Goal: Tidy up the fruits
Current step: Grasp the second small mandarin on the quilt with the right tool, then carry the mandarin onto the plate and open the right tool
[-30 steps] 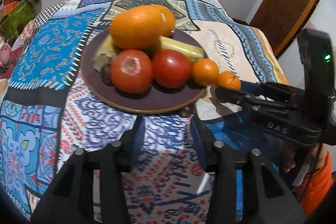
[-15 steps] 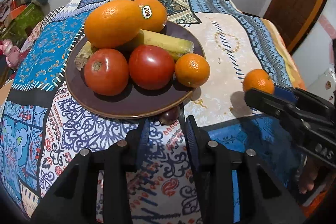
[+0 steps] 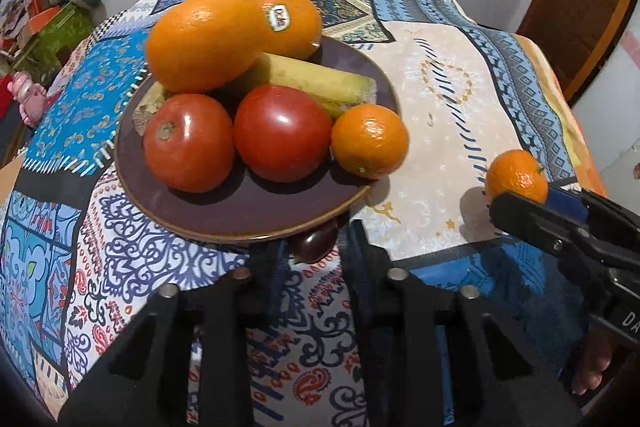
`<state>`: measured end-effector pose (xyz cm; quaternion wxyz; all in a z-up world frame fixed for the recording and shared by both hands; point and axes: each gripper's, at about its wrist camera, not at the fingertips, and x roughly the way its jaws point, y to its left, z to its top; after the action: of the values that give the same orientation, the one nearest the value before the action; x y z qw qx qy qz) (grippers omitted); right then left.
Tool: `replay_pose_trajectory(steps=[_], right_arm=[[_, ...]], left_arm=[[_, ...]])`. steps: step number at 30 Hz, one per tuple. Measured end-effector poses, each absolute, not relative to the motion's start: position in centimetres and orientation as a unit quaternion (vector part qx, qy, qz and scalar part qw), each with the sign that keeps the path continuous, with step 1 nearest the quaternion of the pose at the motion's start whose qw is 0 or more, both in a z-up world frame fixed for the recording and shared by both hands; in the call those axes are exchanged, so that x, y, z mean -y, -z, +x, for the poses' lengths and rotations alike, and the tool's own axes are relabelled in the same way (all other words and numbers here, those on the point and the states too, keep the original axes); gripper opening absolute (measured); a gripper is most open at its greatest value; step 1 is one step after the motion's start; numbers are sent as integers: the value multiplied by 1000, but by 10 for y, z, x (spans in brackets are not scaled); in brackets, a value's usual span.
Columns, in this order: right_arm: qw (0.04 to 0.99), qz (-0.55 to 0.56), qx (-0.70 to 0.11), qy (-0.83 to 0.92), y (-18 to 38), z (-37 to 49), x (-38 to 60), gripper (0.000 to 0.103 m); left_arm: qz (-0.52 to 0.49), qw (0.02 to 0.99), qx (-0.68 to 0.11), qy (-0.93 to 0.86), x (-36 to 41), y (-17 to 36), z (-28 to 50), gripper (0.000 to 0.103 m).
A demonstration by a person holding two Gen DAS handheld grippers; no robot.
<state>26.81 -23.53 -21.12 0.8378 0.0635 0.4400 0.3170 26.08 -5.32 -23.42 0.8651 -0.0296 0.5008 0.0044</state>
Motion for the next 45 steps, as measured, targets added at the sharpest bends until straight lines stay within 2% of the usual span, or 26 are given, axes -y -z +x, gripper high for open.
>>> replay_pose_trajectory(steps=[12, 28, 45], right_arm=[[840, 33, -439, -318, 200, 260, 220, 36], [844, 1, -420, -333, 180, 268, 163, 36], [852, -18, -419, -313, 185, 300, 114, 36]], left_arm=[[-56, 867, -494, 31, 36, 218, 238, 21], [-76, 900, -429, 8, -41, 166, 238, 21], [-95, 892, -442, 13, -87, 191, 286, 21]])
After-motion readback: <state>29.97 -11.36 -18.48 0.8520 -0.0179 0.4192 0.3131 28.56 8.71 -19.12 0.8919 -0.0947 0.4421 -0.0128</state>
